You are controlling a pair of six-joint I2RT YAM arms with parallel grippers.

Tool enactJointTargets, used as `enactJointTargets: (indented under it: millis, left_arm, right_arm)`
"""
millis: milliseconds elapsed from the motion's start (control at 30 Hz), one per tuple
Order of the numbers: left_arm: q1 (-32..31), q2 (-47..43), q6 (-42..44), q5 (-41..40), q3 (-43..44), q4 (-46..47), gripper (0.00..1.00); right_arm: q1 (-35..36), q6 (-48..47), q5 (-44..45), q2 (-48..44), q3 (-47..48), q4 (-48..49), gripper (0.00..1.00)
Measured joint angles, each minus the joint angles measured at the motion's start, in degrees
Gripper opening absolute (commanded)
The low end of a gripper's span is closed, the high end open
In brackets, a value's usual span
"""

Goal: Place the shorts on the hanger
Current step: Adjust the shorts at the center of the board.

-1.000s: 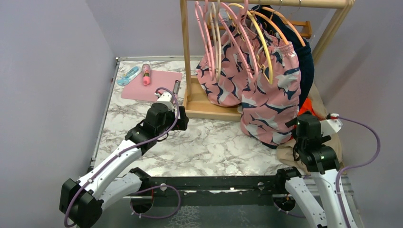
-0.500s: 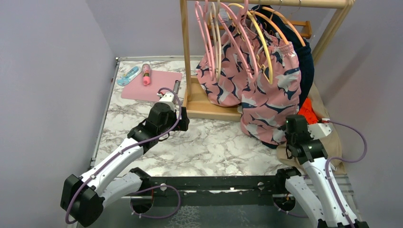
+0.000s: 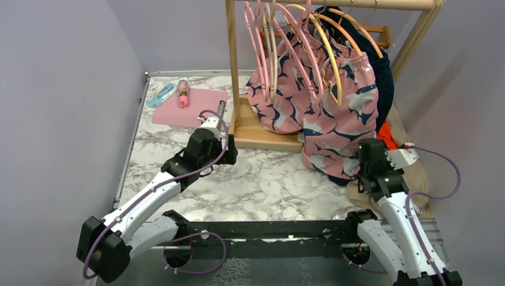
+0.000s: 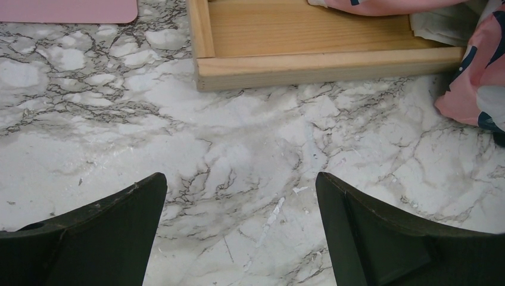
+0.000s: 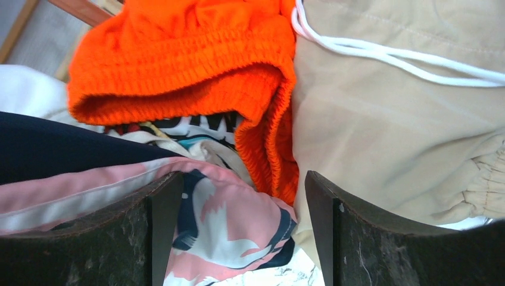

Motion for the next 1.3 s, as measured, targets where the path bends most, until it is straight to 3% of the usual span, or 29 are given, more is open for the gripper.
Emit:
enactJointTargets:
  millis: [300,533,767,1133,1300]
  left_arm:
    - [0.00,0.20,-0.22,0.44,0.02,0.04,0.98]
    - [-0.31,0.74,-0.68,1.36,0.02,0.02,0.98]
    - [-1.03,0.74,-0.68,1.46,0.00,0.02,0.98]
    - [-1.11,0.74,-0.68,1.46,0.00,0.02,0.98]
    - [-1.11,0.74,-0.68,1.57,0.00,0.02,0.98]
  right_arm:
    - [-0.02,-4.09,2.19,-5.62,5.01,-0.59,0.77]
    - [-1.60,-4.33,4.81,0.11,5.14,0.07,0.76]
    - [-15.26,-7.93,-1.11,3.98,3.15,8.57,0.76]
    - [-18.40,-10.05,-7.74,8.96,-3.98,19.12,0.76]
    - [-18.78,-11.96,-9.77,10.47,-6.10,23.67,0.67]
